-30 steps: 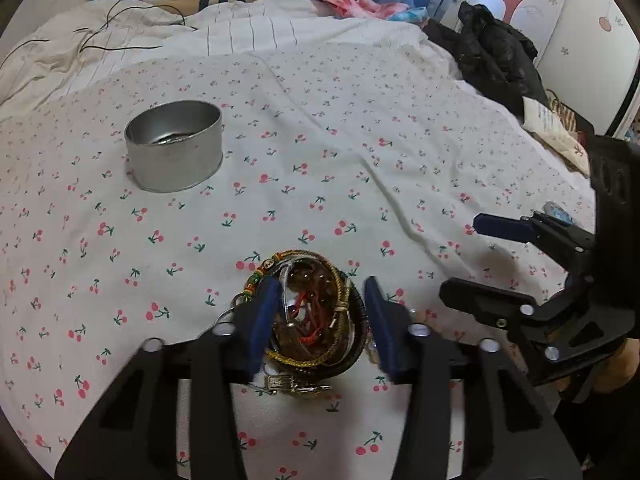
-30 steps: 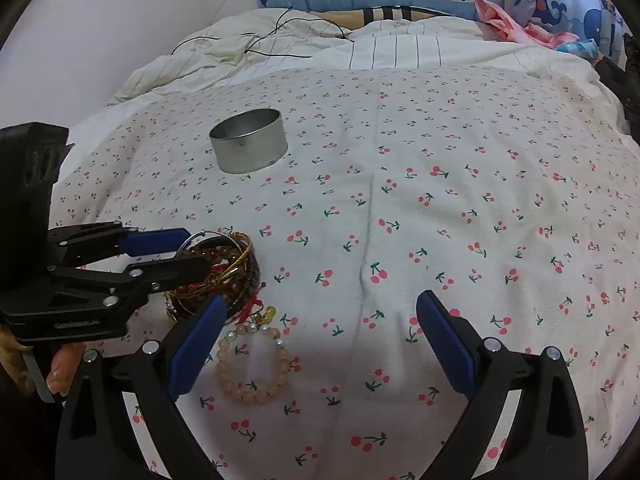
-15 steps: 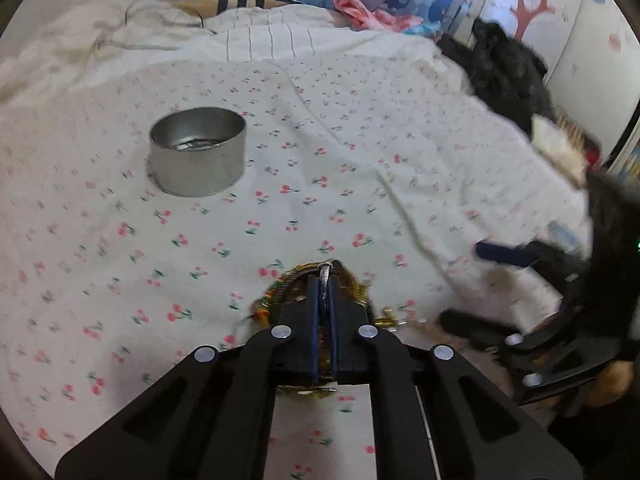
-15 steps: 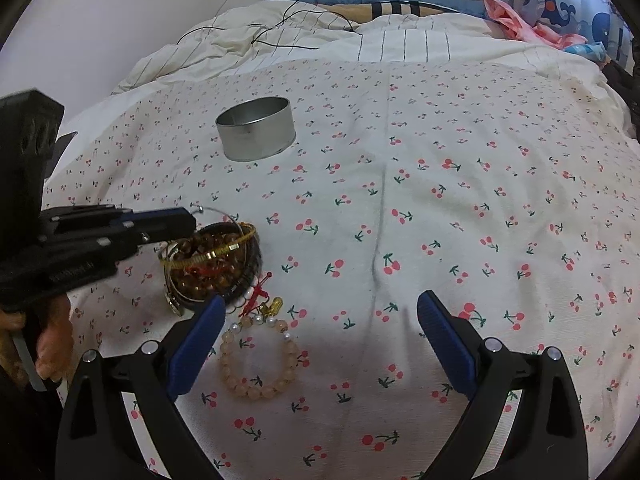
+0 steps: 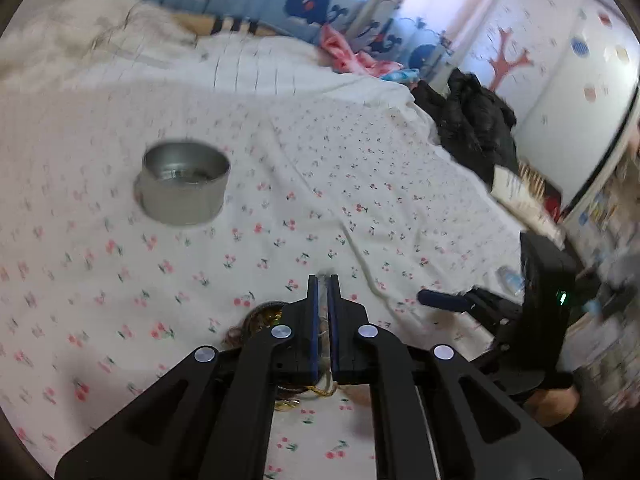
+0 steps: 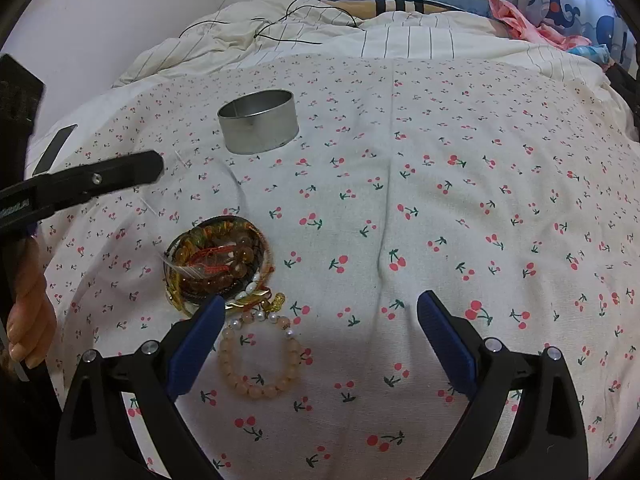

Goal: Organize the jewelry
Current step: 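Lift the silver bangle with the left tool while the right tool grasps a green-beaded cord bracelet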

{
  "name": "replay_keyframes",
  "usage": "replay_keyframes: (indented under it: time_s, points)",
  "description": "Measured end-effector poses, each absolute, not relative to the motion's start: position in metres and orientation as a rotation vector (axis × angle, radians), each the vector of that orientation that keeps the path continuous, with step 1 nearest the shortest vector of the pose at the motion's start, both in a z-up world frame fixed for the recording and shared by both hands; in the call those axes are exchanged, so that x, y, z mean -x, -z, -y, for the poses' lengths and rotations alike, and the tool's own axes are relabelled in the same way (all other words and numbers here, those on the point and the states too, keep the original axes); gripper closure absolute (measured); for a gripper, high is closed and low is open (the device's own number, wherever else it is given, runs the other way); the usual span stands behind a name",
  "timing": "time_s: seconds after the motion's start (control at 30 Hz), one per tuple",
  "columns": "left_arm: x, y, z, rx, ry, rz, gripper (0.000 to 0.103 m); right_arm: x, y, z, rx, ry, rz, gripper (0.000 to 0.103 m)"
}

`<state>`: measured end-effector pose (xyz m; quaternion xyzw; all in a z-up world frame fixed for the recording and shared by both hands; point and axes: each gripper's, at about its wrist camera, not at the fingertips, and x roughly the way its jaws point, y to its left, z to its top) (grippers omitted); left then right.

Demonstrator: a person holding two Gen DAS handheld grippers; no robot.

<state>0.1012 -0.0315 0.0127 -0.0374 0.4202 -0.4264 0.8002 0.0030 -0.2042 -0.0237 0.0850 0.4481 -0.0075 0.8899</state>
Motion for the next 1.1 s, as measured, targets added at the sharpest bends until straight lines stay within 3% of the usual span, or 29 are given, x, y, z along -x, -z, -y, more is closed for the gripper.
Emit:
replay_keyframes:
  time_s: [0.2, 0.37, 0.43, 0.47, 0.5, 0.57, 0.7, 0.83, 0.87, 0.93, 0.97, 1.1]
  points:
    - [-0.108, -0.023, 0.022, 0.123, 0.893, -0.858, 0.099, -0.005, 0.022, 0.203, -0.191, -0.010, -0.915, 0.010]
    - [-0.121, -0.008, 0.021, 0.106, 0.864, -0.966, 0.098, -0.013, 0.029, 0.199, -0.185, -0.021, -0.944, 0.010]
    - [-0.127, 0.004, 0.024, 0.096, 0.850, -1.027, 0.090, -0.013, 0.031, 0.199, -0.190, -0.019, -0.950, 0.010]
    - [-0.129, 0.011, 0.026, 0.096, 0.845, -1.060, 0.077, -0.013, 0.032, 0.199, -0.197, -0.020, -0.952, 0.010]
    - [-0.133, 0.017, 0.027, 0.103, 0.826, -1.091, 0.057, -0.013, 0.032, 0.200, -0.202, -0.020, -0.953, 0.010]
    - [-0.139, 0.027, 0.026, 0.134, 0.789, -1.134, 0.037, -0.012, 0.033, 0.201, -0.210, -0.020, -0.955, 0.010]
    - [-0.154, 0.043, 0.026, 0.200, 0.763, -1.187, 0.031, -0.011, 0.030, 0.200, -0.212, -0.033, -0.947, 0.010]
    - [-0.166, 0.065, 0.045, 0.198, 0.779, -1.267, 0.031, -0.013, 0.029, 0.199, -0.201, -0.031, -0.944, 0.010]
    - [-0.166, 0.067, 0.050, 0.174, 0.779, -1.273, 0.037, -0.014, 0.029, 0.200, -0.194, -0.022, -0.946, 0.010]
    - [-0.162, 0.070, 0.059, 0.105, 0.767, -1.277, 0.075, -0.016, 0.029, 0.201, -0.182, -0.014, -0.952, 0.010]
    - [-0.162, 0.072, 0.060, 0.093, 0.761, -1.289, 0.084, -0.018, 0.030, 0.201, -0.177, -0.015, -0.956, 0.010]
    - [-0.166, 0.068, 0.050, 0.144, 0.746, -1.278, 0.091, -0.029, 0.034, 0.201, -0.156, -0.041, -0.980, 0.011]
